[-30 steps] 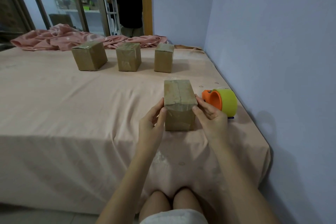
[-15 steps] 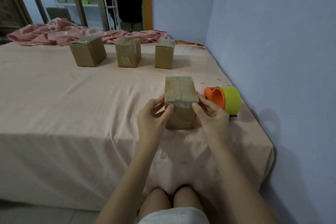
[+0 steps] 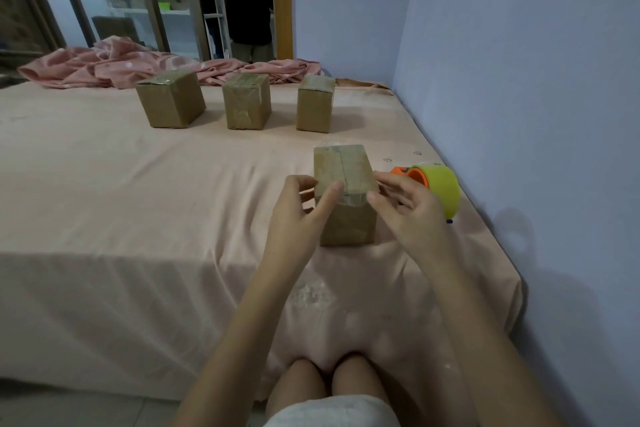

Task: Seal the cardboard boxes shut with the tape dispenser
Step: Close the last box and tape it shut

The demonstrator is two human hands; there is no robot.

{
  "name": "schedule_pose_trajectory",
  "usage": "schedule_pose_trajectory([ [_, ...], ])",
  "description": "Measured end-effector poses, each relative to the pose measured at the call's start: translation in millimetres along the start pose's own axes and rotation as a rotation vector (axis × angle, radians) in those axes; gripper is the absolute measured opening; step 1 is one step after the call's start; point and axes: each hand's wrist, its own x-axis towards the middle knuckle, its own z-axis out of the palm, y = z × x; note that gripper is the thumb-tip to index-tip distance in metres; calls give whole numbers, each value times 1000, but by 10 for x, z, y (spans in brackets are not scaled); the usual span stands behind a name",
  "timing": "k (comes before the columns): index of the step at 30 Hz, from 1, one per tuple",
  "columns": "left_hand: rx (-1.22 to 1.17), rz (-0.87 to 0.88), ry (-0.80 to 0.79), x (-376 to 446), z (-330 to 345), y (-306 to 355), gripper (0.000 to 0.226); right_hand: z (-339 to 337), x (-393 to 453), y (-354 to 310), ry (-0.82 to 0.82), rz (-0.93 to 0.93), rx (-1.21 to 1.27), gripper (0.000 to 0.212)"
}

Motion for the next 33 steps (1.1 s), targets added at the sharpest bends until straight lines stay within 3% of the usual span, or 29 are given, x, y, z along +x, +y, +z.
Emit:
schedule_pose_trajectory([
  [4,215,50,-3,18,-9,-40,37,-6,-13,23,-39,-38,-101,29],
  [11,317,152,95,-40,63,-122,43,6,-67,97,-55,-64,-126,30],
  [15,333,179,132,-56,95,-136,41,136,-91,100,41,-48,-304,57],
  [20,195,118,132,-15,39,-145,31,145,-29,96,148,-93,-289,36],
  [33,-16,63,43,60,-38,-181,19,54,10,165,97,-179,-216,18],
])
